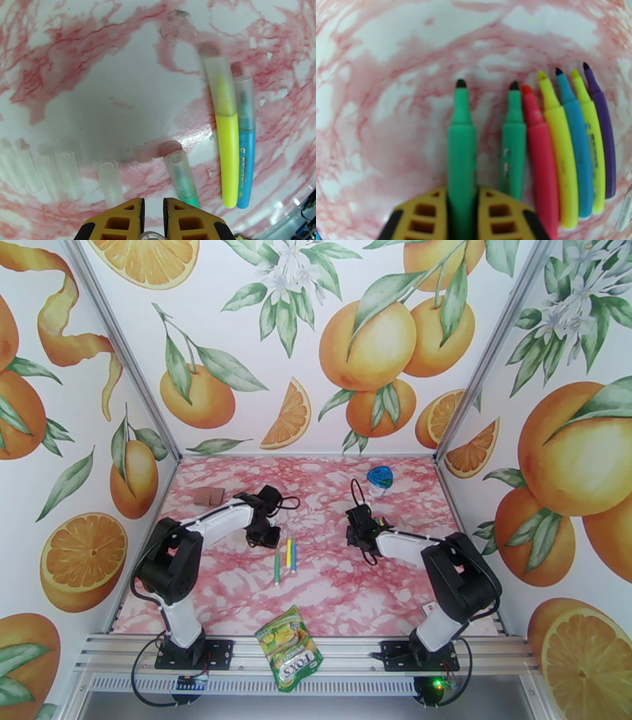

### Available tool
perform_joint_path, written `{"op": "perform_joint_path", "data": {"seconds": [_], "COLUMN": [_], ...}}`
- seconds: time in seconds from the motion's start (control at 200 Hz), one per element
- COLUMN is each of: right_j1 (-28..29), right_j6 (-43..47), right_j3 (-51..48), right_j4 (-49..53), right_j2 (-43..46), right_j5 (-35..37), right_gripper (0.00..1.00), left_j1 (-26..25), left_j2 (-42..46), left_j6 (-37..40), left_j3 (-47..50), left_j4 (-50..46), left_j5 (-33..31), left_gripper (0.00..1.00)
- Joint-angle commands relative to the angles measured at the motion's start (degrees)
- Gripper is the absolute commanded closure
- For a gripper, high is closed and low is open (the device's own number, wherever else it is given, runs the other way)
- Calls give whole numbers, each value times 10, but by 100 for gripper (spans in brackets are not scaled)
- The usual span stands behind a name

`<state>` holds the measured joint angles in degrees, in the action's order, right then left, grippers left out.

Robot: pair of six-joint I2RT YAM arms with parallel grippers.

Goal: Open the pen caps

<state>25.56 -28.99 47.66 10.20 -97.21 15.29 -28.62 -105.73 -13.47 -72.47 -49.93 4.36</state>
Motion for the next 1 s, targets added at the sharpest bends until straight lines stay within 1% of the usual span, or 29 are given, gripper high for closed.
{"op": "perform_joint_path", "data": {"seconds": [0.0, 0.11, 0.195, 0.47, 0.641, 0.896, 0.996], "right_j1": [-9, -11, -11, -11, -12, -11, -11], "right_j6": [-8, -9, -6, 4, 12, 18, 22], "right_j3": [14, 17, 18, 18, 18, 12, 10], "right_j4": [20, 26, 32, 34, 39, 35, 29], "right_j2": [-12, -12, -12, -11, -7, 4, 11], "right_j5": [23, 30, 34, 32, 39, 32, 25], "right_gripper": [86, 83, 82, 75, 71, 69, 69], "left_j1": [-4, -5, -6, -6, -7, -7, -7], "left_j2": [-9, -14, -16, -23, -26, -29, -30], "left_j6": [1, 2, 2, 1, -1, -4, -4], "left_j3": [4, 4, 5, 6, 6, 8, 10], "left_j4": [-1, -3, -6, -7, -9, -7, -9], "left_j5": [-13, -18, -21, -35, -45, -54, -59], "left_gripper": [95, 93, 93, 90, 85, 84, 81]}}
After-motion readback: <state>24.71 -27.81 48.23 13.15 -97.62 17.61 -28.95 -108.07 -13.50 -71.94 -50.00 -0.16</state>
